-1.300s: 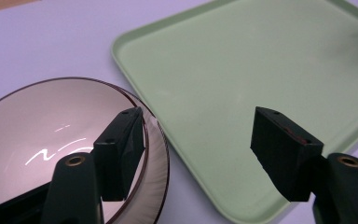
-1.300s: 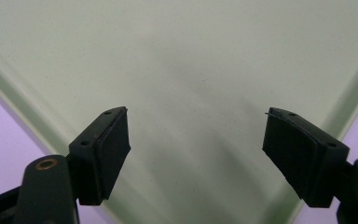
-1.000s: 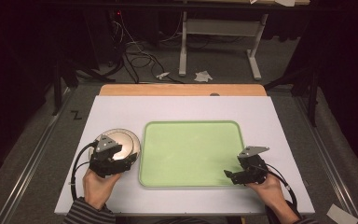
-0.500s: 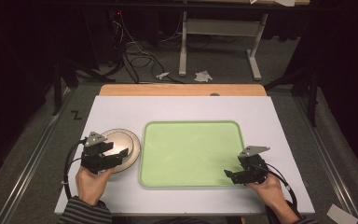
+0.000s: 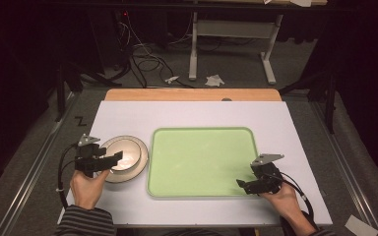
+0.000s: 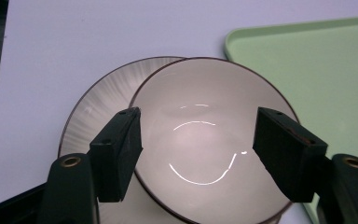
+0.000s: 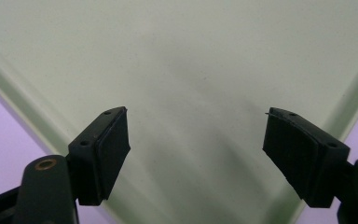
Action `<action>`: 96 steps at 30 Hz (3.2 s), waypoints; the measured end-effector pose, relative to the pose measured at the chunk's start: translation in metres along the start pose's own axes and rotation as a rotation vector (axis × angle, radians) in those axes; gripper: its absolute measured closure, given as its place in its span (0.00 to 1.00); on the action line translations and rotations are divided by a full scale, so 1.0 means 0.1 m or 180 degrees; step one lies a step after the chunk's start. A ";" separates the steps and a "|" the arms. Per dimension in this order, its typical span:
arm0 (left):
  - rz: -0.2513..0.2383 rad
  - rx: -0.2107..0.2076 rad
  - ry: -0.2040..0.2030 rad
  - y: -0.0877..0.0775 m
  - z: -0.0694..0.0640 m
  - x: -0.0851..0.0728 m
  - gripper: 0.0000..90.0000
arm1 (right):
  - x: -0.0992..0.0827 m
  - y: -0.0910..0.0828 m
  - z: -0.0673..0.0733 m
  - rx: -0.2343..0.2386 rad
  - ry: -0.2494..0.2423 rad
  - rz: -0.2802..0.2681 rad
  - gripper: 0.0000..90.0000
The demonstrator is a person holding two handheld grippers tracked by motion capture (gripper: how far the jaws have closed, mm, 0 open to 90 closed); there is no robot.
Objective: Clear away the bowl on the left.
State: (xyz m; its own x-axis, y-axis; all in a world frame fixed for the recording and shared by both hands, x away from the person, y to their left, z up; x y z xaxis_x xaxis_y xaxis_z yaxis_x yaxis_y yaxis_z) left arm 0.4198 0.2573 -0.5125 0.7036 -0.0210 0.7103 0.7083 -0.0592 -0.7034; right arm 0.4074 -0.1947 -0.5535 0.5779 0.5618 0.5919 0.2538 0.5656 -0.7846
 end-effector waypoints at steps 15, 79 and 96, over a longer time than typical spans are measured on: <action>0.0273 0.0147 -0.0179 0.20 0.19 -0.05 0.42 | 0.00 0.01 0.00 -0.0002 -0.0017 0.0009 0.27; 0.0625 -0.0105 -0.0391 0.30 0.24 -0.07 0.90 | 0.00 0.00 0.00 -0.0024 -0.0025 0.0000 0.29; 0.0324 -0.0329 -0.0308 0.06 0.01 0.13 0.90 | 0.00 0.01 0.00 -0.0006 -0.0055 0.0011 0.30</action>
State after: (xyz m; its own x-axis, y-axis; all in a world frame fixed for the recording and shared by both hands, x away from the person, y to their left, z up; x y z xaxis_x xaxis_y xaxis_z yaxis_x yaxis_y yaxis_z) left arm 0.4336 0.2573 -0.5073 0.7771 0.0638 0.6261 0.6270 -0.1642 -0.7615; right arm 0.4075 -0.1940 -0.5542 0.5655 0.5741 0.5922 0.2533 0.5624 -0.7871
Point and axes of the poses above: each handheld gripper's, and its own axes: y roughly forward along the jaws, x roughly out of its top, z roughly to its left, the point moved 9 cm from there along y, roughly forward along the jaws, and after that the axes turned 14 degrees about x, right-handed, at the moved point
